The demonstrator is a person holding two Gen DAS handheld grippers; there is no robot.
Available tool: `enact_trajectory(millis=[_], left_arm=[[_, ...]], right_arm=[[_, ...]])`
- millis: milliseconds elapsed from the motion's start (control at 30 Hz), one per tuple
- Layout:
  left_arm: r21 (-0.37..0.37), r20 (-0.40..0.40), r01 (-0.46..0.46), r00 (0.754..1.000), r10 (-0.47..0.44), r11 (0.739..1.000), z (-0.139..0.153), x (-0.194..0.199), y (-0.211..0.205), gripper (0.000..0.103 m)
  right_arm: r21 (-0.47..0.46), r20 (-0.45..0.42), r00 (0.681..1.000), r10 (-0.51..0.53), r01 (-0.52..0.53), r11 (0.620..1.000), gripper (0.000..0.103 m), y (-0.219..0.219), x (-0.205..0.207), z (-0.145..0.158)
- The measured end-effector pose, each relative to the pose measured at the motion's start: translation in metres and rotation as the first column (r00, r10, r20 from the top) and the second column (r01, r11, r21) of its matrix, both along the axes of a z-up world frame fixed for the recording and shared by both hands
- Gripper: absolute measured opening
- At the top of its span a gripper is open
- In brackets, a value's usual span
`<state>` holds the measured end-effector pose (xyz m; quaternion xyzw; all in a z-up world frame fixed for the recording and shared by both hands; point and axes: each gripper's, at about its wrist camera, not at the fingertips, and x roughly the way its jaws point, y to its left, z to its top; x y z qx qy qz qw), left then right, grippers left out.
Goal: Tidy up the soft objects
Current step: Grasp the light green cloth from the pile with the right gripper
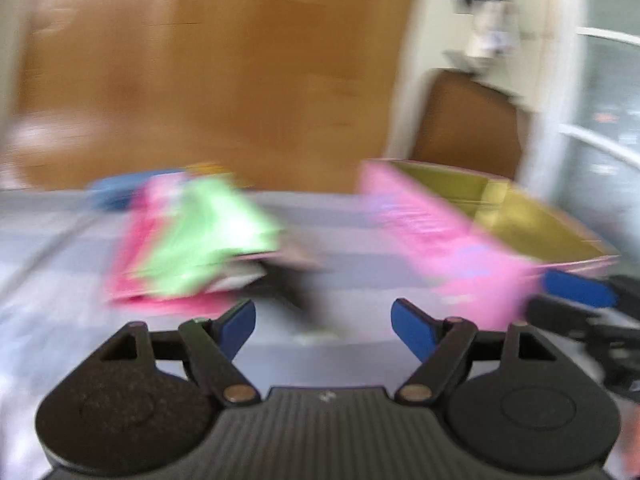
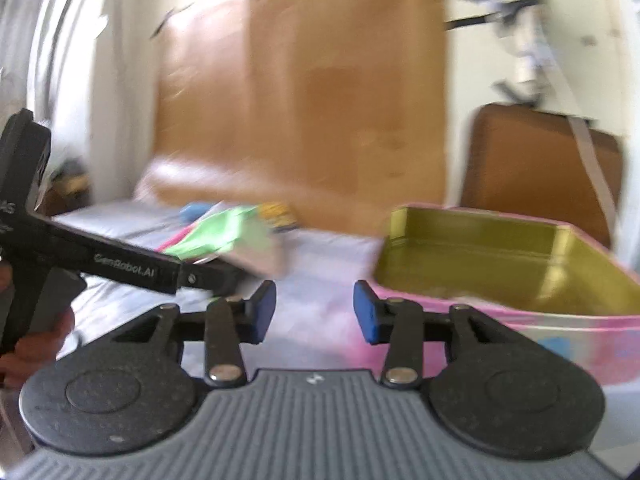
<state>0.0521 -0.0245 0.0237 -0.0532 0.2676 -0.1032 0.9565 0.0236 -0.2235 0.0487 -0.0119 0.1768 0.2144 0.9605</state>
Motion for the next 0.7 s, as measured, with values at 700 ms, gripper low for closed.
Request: enact_trajectory(millis=[700], left_arm=[[-0.264, 0.070, -0.300, 0.942, 0.328, 0.917, -0.013, -0.025, 0.112, 0.085]], right_arm=[[-0.225, -0.126, 0.990, 0.061, -0.089, 0.970, 0.005, 0.190, 0.182, -0.002]])
